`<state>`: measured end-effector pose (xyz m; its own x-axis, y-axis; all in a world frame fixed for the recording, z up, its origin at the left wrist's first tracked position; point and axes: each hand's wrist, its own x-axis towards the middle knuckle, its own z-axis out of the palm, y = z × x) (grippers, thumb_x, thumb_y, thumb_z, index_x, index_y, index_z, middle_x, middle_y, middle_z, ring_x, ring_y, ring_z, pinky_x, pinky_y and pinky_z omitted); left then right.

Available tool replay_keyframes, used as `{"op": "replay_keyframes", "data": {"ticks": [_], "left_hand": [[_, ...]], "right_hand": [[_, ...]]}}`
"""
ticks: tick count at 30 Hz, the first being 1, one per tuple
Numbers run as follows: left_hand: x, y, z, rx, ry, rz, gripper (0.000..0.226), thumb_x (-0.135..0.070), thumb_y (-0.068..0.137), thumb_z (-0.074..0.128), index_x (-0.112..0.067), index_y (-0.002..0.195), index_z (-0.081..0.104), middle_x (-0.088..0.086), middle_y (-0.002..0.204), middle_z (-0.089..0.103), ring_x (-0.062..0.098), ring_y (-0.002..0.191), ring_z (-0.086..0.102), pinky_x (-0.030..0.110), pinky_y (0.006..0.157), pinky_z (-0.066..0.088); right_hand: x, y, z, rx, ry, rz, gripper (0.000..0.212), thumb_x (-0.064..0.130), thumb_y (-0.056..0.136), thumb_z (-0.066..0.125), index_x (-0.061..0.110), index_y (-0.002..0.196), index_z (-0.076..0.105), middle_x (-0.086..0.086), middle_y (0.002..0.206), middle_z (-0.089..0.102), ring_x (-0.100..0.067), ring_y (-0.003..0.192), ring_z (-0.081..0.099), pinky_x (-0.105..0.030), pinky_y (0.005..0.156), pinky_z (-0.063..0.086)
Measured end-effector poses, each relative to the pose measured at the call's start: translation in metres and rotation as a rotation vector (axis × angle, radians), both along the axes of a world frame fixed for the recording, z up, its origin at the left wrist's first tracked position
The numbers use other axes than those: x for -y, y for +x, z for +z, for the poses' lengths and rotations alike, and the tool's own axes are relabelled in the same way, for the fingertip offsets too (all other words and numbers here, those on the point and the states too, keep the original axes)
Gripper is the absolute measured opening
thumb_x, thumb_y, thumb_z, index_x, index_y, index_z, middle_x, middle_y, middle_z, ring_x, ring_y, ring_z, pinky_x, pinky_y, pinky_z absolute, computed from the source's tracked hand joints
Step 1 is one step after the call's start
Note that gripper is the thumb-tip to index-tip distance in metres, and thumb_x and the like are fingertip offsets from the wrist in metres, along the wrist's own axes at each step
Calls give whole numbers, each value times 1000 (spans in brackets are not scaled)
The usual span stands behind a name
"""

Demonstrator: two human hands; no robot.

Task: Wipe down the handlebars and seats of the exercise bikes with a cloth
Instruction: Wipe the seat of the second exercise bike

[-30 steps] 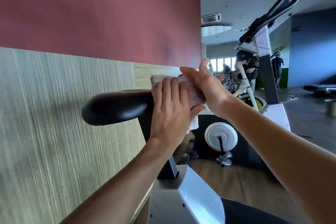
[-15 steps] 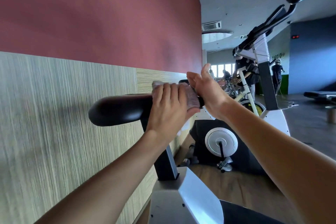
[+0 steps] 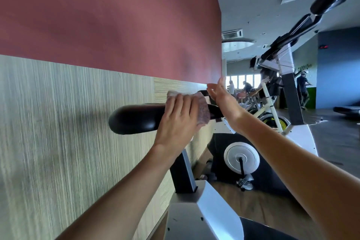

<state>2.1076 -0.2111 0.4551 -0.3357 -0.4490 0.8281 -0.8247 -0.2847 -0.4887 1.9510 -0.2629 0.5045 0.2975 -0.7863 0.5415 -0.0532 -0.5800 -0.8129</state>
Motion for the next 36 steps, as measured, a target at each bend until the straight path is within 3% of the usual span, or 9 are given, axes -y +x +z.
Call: {"op": "replay_keyframes", "data": {"ticks": [3,5,9,12,16,19,25,29,36], "left_hand": [[-13,17,-1,-7,-20,118,75,-62,97,47,1,138,45,17,130,58,35,125,54,48,115,38],[-22,29,-6,8,-60,122,68,-52,100,54,2,140,44,19,132,58,36,128,53,48,115,38],[-47,51,-15,34,-132,183,54,-34,101,59,2,140,46,22,136,57,40,131,53,49,115,39],[-47,44,-12,5,-144,247,44,-25,105,42,1,140,47,22,135,59,39,129,55,48,113,40],[-27,20,-1,-13,-48,276,79,-63,97,42,0,144,44,20,136,59,36,130,54,47,115,38],[-27,26,-2,-70,-65,159,84,-66,99,22,-1,148,42,22,143,55,39,136,48,48,118,34],[-45,68,-17,39,-345,-174,39,-32,106,51,-5,131,63,14,126,66,35,126,59,48,109,45],[-50,102,-20,-22,-429,-327,43,-36,100,63,-1,125,69,15,128,68,35,127,61,48,109,48],[-58,127,-12,-246,-322,-471,48,-33,102,39,-1,124,68,13,121,69,35,115,63,43,108,46]], "right_hand": [[2,4,-6,-371,-198,-116,59,42,111,4,18,163,17,-1,170,17,-11,157,2,-38,120,-24],[4,3,-12,-546,-359,-200,58,41,112,8,17,162,23,1,170,14,-5,155,-6,-33,111,-32],[-3,0,-19,-731,-644,-369,54,42,111,21,20,159,32,5,170,15,-5,156,2,-40,119,-26],[-6,2,-19,-788,-696,-422,54,42,110,19,23,159,32,6,168,23,-7,157,6,-43,121,-23],[-12,6,-20,-862,-694,-553,58,46,108,13,28,160,30,8,168,25,-14,158,8,-49,122,-22],[-17,7,-21,-921,-692,-635,60,48,107,9,29,160,29,7,167,28,-17,158,10,-54,121,-21],[-32,16,-19,-944,-694,-658,57,44,109,17,19,156,36,0,165,33,-17,157,10,-51,120,-21],[-47,43,-20,-922,-750,-473,58,46,109,19,19,159,32,5,166,29,-11,157,11,-45,125,-13],[-53,84,-29,-858,-657,-505,82,64,93,-7,27,149,41,7,156,41,-15,150,26,-52,124,1]]}}
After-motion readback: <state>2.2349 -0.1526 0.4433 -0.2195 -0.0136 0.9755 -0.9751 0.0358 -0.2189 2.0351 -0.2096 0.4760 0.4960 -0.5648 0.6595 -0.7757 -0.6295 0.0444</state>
